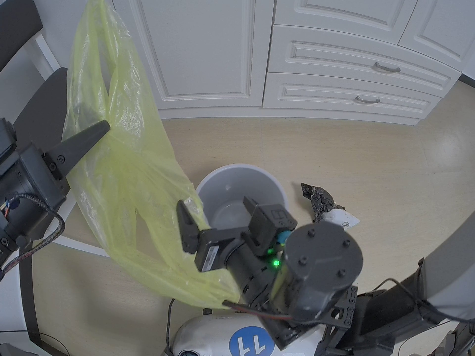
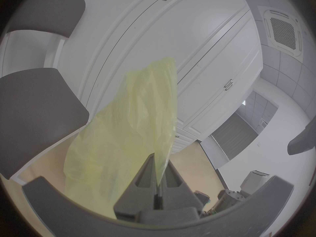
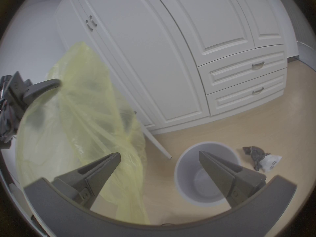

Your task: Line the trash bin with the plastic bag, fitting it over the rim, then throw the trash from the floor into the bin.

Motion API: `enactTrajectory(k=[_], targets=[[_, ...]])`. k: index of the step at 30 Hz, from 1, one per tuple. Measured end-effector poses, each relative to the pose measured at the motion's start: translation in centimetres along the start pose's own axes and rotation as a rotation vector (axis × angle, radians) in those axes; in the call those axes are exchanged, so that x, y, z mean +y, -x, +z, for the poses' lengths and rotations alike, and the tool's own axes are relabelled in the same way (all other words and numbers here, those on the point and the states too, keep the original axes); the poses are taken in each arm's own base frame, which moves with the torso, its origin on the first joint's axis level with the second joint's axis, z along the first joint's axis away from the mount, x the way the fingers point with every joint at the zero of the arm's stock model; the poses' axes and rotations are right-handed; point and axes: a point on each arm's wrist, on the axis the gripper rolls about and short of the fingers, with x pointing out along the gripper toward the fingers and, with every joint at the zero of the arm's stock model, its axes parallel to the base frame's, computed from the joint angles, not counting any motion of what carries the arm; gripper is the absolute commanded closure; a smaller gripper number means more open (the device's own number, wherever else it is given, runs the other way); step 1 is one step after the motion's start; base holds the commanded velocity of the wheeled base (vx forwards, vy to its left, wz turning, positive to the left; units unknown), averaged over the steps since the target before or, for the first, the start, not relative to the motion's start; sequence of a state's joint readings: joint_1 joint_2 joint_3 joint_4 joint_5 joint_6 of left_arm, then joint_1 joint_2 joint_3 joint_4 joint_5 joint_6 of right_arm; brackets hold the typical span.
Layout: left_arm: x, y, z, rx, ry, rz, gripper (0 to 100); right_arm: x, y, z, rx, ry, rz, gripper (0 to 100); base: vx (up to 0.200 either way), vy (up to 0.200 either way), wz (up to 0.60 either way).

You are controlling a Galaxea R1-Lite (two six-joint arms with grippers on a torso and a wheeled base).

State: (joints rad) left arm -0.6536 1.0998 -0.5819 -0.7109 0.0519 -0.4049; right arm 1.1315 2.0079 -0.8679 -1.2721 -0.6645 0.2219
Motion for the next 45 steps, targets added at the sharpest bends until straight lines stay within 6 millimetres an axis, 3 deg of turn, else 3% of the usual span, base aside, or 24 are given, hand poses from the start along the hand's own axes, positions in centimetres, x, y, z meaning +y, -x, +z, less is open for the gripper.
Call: enactTrajectory(k=[5, 13, 21, 28, 29, 45], targets=[[0.0, -0.1, 0.0, 0.000, 0.000, 0.000, 100, 1.6, 1.4, -1.4, 0.049, -0.029, 0.056, 0, 0.000, 0.000, 0.00], [0.0, -0.1, 0.1, -0.005, 0.000, -0.002, 100, 1.7, 1.0, -3.6, 0.100, -0.080, 0.081, 0, 0.000, 0.000, 0.00], [-0.1, 0.1, 0.4, -0.030, 0.001, -0.012, 100, 2.1, 1.7, -3.7, 0.162, -0.228, 0.223, 0, 0.000, 0.000, 0.00], [-0.2, 0.2, 0.4, -0.035, 0.001, -0.015, 100, 2.1, 1.8, -3.6, 0.137, -0.242, 0.238, 0, 0.000, 0.000, 0.00], [-0.2, 0.2, 0.4, -0.034, 0.000, -0.015, 100, 2.1, 1.8, -3.6, 0.137, -0.241, 0.238, 100, 0.000, 0.000, 0.00], [-0.2, 0.5, 0.2, -0.065, -0.005, -0.040, 100, 1.3, 1.1, -3.1, 0.113, -0.236, 0.212, 100, 0.000, 0.000, 0.00]])
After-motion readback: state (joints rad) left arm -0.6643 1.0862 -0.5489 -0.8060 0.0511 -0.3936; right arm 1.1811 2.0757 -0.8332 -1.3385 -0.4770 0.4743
